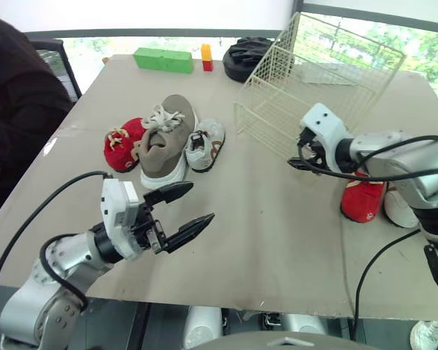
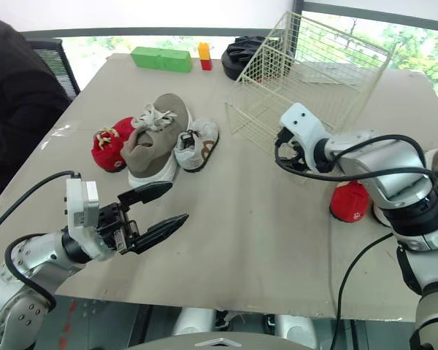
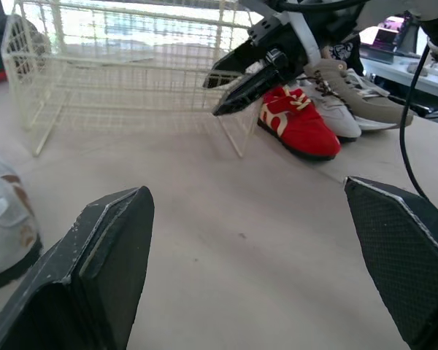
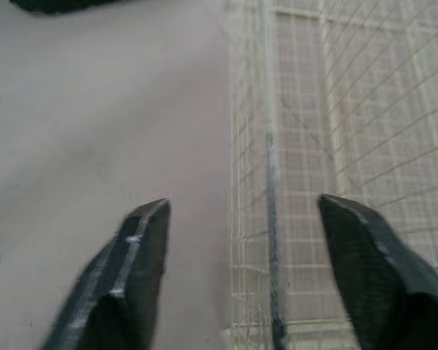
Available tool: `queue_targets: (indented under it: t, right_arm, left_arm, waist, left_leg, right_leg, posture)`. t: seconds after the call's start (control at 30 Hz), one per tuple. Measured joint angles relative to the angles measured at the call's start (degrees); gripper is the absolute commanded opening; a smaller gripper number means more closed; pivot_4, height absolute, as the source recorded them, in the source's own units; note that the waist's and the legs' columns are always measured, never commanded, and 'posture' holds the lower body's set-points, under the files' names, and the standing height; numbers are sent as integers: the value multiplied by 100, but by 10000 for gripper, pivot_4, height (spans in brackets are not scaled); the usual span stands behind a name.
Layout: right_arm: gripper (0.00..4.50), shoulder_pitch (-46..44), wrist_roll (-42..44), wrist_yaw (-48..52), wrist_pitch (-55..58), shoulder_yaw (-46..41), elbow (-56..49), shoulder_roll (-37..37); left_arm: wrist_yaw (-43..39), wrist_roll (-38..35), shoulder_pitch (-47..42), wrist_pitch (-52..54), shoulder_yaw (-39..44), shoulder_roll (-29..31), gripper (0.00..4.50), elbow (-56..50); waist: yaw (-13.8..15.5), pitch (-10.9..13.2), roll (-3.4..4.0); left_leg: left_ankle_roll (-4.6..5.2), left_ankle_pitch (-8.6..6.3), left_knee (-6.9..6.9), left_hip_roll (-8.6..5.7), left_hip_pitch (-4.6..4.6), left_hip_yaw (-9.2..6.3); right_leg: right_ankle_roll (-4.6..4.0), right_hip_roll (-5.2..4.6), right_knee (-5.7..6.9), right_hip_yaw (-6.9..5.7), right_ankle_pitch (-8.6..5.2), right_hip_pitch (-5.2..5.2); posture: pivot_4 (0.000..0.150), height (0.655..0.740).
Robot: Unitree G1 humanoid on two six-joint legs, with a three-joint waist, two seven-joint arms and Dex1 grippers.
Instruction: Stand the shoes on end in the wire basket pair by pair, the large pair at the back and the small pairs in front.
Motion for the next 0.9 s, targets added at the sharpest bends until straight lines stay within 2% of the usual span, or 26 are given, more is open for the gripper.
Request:
queue_targets:
  t: [0.07,0.1,0.3,0.53,0.57,0.77,0.9]
  right_arm:
    - [1381,-83,-159,236,-102,73,202,-49]
    - [585,-84,-184,300,-98,100,212,-63]
    - [585,-91,-663,1339,-844,450,379,-673]
    - [585,880,-960,2956,-3041,55,278,-1749]
    - [585,1136,-999,3301,-3692,-84,356,-1916]
    - [585,1649,-1014,4277,-5204,-496,595,-1996]
    - [585,1628,-1178,4330,-5264,-555,707,-1813]
  left_arm:
    - [122,40,143,-60,-7,-118,45000,-85]
    - [142,44,174,-72,-10,-131,45000,-109]
    - [362,205,409,-239,-216,-324,45000,-233]
    - [361,257,481,-438,-214,-359,45000,-175]
    - [321,271,539,-497,-204,-357,45000,-114]
    - [50,296,882,-717,-38,-333,45000,120]
    - [-72,297,1040,-786,82,-307,45000,225]
  waist:
    - [0,0,0]
    - [3,0,-1]
    - [25,2,6]
    - [27,4,10]
    - [24,4,10]
    - [-19,11,17]
    - [-12,11,17]
  left_leg:
    - [0,0,0,0,5,0]
    - [-1,0,0,2,7,-1]
    - [0,0,-1,1,0,-3]
    - [-1,0,-8,2,-7,-7]
    - [-1,0,-8,2,-7,-7]
    - [-4,2,-6,4,7,-6]
    - [-5,2,-4,6,20,-6]
  right_leg:
    - [0,0,3,-1,0,2]
    - [0,0,6,-2,0,2]
    - [-1,0,4,-5,-1,-1]
    - [5,2,-9,-10,-4,-2]
    - [5,2,-11,-10,-4,-2]
    - [8,6,0,-6,-6,-2]
    - [17,7,7,-6,-11,4]
  posture:
    - [1500,7400]
    - [1500,7400]
    - [1500,7400]
    - [1500,7400]
    - [1500,7400]
    - [1500,7400]
    - [1500,7400]
